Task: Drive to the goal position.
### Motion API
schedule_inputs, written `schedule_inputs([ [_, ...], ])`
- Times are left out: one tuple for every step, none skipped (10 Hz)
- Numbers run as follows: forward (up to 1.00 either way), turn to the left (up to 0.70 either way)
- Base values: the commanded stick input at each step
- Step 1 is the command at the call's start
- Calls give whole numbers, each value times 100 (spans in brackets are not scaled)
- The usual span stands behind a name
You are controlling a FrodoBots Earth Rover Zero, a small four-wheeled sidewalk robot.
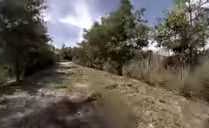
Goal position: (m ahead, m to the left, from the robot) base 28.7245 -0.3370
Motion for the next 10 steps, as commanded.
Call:
schedule_inputs([
  [84, 0],
  [84, 0],
  [84, 0],
  [84, 0],
  [84, 0],
  [84, 0],
  [84, 0],
  [84, 0],
  [84, 0],
  [84, 0],
])
